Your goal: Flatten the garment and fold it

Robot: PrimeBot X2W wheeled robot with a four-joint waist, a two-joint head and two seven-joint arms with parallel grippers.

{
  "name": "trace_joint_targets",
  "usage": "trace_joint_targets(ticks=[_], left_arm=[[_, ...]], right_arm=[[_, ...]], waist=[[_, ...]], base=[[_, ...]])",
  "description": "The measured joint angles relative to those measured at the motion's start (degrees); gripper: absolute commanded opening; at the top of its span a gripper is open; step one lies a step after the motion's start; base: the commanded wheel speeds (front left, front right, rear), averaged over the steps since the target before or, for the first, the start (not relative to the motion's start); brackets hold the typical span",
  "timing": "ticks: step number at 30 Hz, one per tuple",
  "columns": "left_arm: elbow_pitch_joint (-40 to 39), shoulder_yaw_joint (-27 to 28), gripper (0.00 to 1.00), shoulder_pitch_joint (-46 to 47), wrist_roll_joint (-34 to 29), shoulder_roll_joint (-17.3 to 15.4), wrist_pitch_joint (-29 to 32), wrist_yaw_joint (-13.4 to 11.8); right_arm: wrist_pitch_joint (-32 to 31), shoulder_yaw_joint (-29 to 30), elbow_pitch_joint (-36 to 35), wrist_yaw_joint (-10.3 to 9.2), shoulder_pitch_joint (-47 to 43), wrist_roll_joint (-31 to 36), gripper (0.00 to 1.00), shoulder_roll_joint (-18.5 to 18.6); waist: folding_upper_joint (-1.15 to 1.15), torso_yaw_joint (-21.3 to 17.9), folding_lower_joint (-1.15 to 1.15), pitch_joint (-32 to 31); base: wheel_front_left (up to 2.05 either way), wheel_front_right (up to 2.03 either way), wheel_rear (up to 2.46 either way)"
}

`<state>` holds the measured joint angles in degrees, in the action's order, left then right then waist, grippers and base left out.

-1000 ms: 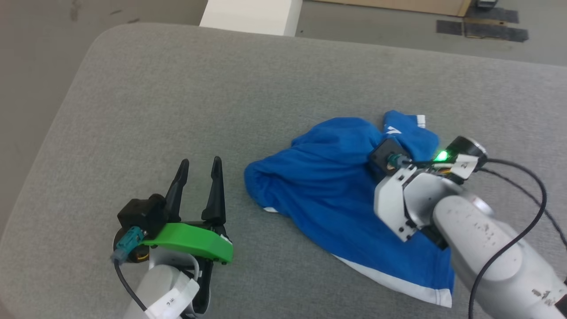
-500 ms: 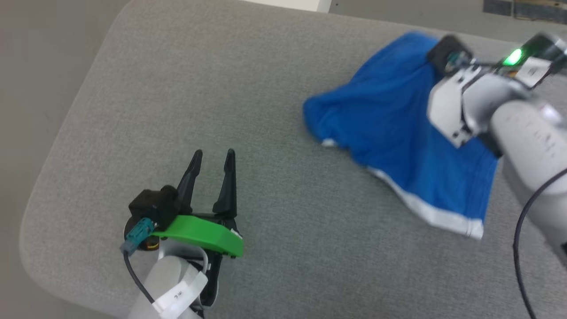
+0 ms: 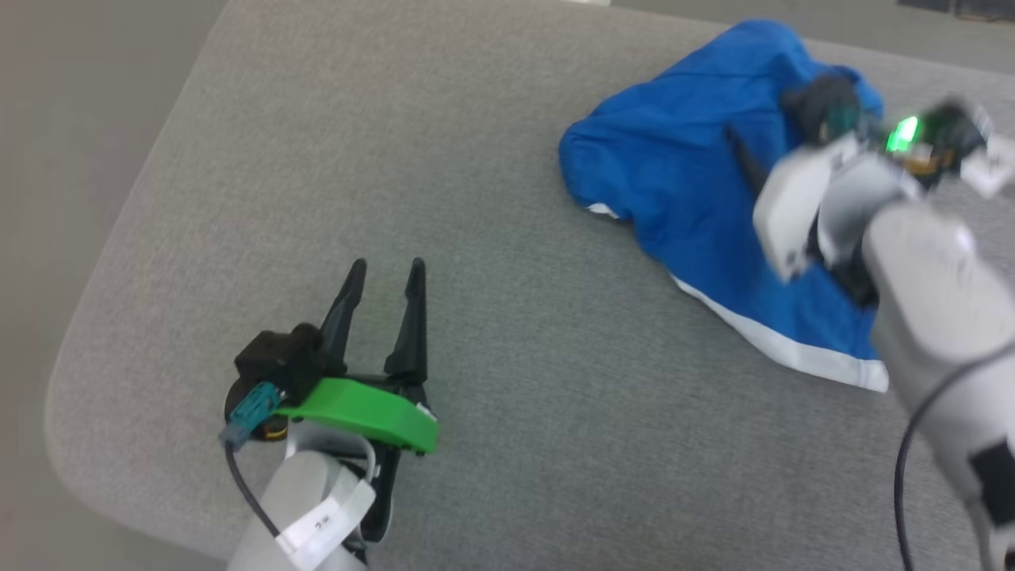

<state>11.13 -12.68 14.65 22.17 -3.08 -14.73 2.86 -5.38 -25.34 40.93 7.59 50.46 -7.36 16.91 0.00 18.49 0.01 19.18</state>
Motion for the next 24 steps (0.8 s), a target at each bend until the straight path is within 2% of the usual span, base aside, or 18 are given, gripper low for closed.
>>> trace_joint_targets(ticks=[5, 9, 13, 15, 20, 24], left_arm=[[0.1, 1.77, 1.0, -2.22, -2.0, 0.02, 0.0, 0.1], [0.16, 2.61, 1.0, -3.63, -2.54, 0.01, 0.0, 0.19], [0.49, 2.86, 1.0, -4.47, -2.58, 0.03, 0.0, 0.62], [0.51, 3.09, 1.0, -5.22, -2.64, 0.04, -0.01, 0.64], [0.41, 3.38, 1.0, -5.94, -2.98, 0.04, -0.01, 0.66], [0.38, 3.42, 1.0, -5.93, -3.04, 0.04, -0.01, 0.7]], right_arm=[[1.58, 5.28, -7.43, 0.0, -11.63, -1.92, 1.0, -0.19], [2.34, 13.78, -16.7, 0.0, -22.81, -1.59, 1.0, -1.86], [2.87, 22.49, -26.07, -0.01, -34.6, 0.79, 1.0, -7.12], [2.67, 26.02, -32.25, -0.01, -43.26, 3.15, 1.0, -11.61], [-0.6, 27.06, -36.62, -0.01, -50.65, 4.5, 1.0, -13.69], [-3.71, 28.73, -37.66, -0.01, -50.56, 5.28, 1.0, -13.89]], waist=[[0.0, -2.1, 0.0, -2.51], [0.0, -4.21, -0.01, -5.47], [0.0, -6.08, -0.01, -8.13], [0.0, -7.73, -0.01, -9.86], [0.0, -10.31, -0.01, -11.46], [0.0, -11.64, -0.01, -11.92]], base=[[0.0, 0.0, 0.0], [0.0, 0.0, 0.0], [0.0, 0.0, 0.0], [0.0, 0.0, 0.0], [0.0, 0.0, 0.0], [0.0, 0.0, 0.0]])
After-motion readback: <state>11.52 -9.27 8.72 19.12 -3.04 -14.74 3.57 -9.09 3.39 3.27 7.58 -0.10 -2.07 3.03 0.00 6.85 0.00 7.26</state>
